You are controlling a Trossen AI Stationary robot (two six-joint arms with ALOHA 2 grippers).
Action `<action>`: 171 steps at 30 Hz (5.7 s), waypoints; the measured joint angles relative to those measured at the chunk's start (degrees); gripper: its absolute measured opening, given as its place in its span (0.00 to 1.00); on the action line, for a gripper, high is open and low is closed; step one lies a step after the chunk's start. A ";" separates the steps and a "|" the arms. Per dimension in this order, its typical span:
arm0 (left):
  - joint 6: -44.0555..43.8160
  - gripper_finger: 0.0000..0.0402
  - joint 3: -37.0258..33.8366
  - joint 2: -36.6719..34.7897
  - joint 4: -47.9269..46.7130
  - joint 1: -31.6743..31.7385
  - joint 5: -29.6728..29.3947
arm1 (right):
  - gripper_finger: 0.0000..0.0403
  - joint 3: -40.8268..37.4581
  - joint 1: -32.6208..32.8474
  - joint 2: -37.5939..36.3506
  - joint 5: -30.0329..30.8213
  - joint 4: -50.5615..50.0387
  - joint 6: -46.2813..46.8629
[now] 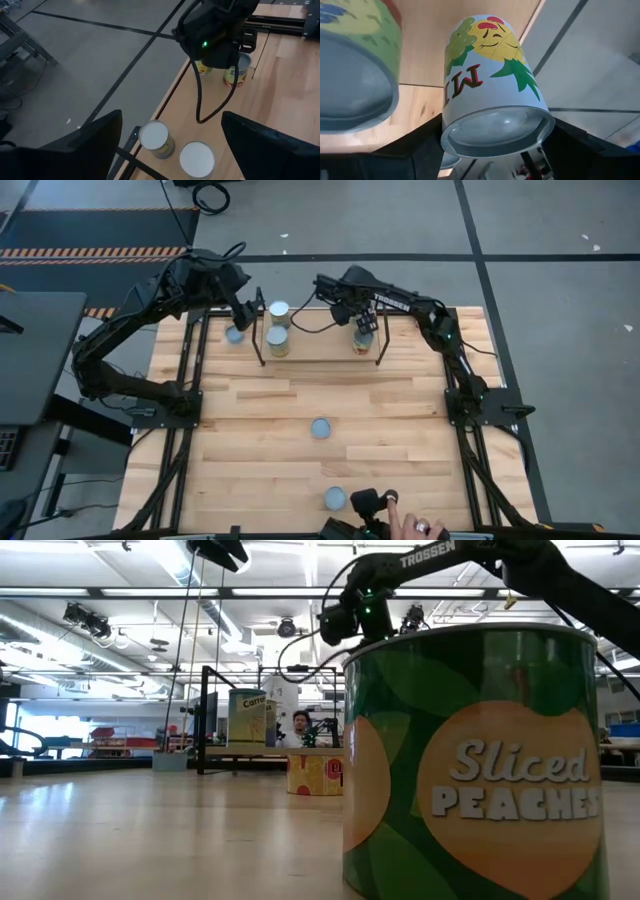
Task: Pick and place cans onto a shelf
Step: Put the white can on the shelf aligned with the light green can, then put the yellow can on the shelf aligned with the light green can
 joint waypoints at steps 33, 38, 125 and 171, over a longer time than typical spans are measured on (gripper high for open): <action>2.74 0.86 0.00 -0.04 0.42 0.00 -0.02 | 0.84 -2.33 -1.29 -0.11 -5.19 0.95 2.12; 2.37 0.86 0.00 -0.04 0.47 0.00 -0.02 | 0.85 -2.33 -0.69 -0.11 -5.11 0.96 4.55; -6.45 0.86 0.07 -9.52 -5.48 -7.86 4.80 | 0.01 -9.02 13.99 -14.60 -22.68 5.65 64.97; -52.70 0.86 0.00 -8.83 -27.69 -55.06 -21.31 | 0.98 -37.24 38.12 -7.66 -30.48 52.97 42.94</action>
